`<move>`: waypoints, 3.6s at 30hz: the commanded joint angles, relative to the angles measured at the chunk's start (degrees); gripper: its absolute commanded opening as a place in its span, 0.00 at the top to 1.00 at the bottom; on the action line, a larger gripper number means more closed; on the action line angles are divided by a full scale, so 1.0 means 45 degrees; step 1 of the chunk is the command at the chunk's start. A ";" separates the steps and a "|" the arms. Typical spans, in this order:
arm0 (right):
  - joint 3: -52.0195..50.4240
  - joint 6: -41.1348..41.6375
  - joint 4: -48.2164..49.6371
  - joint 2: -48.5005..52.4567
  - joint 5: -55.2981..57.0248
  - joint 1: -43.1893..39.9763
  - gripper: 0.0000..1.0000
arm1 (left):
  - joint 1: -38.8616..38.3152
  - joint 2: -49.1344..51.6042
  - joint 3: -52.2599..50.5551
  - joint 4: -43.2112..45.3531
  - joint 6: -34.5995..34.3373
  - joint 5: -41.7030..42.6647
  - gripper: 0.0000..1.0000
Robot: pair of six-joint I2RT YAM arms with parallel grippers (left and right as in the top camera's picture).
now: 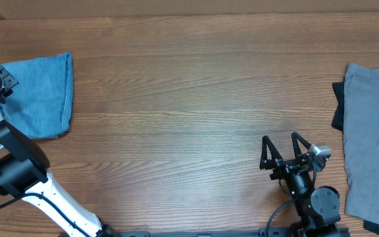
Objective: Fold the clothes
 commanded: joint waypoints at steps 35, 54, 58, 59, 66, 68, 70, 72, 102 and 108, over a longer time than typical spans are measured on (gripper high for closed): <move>-0.0131 -0.0039 0.0087 -0.0141 -0.0005 -0.0058 0.00 | 0.0918 0.0588 -0.1598 -0.0719 -0.1739 -0.0398 0.96; -0.0131 -0.0039 0.0087 -0.0141 -0.0005 -0.0058 0.00 | -0.5348 -0.3099 0.0233 -0.1452 -0.2021 0.3303 0.00; -0.0131 -0.0039 0.0087 -0.0141 -0.0005 -0.0058 0.00 | -0.6319 -0.3099 0.0219 -0.1457 -0.2016 0.3293 0.00; -0.0131 -0.0039 0.0087 -0.0141 -0.0005 -0.0058 0.00 | -0.6509 -0.3099 0.0219 -0.1452 -0.2016 0.3293 0.00; -0.0131 -0.0039 0.0087 -0.0141 -0.0005 -0.0058 0.00 | -0.7441 -0.3099 0.0209 -0.1457 -0.2016 0.3293 0.00; -0.0131 -0.0039 0.0087 -0.0141 -0.0005 -0.0058 0.00 | -0.7538 -0.3099 0.0209 -0.1457 -0.2011 0.3293 0.00; -0.0131 -0.0039 0.0087 -0.0141 -0.0005 -0.0058 0.00 | -0.7538 -0.3099 0.0209 -0.1457 -0.2016 0.3293 0.00; -0.0131 -0.0039 0.0087 -0.0141 -0.0005 -0.0058 0.00 | -0.7538 -0.3099 0.0209 -0.1452 -0.2016 0.3293 0.00; -0.0131 -0.0039 0.0087 -0.0141 -0.0005 -0.0058 0.00 | -1.5193 -1.2604 -0.2302 -0.1311 -0.2501 0.1554 0.00; -0.0131 -0.0039 0.0087 -0.0141 -0.0005 -0.0058 0.00 | -1.3449 -1.5829 -0.7189 0.0233 -0.2594 0.1972 0.00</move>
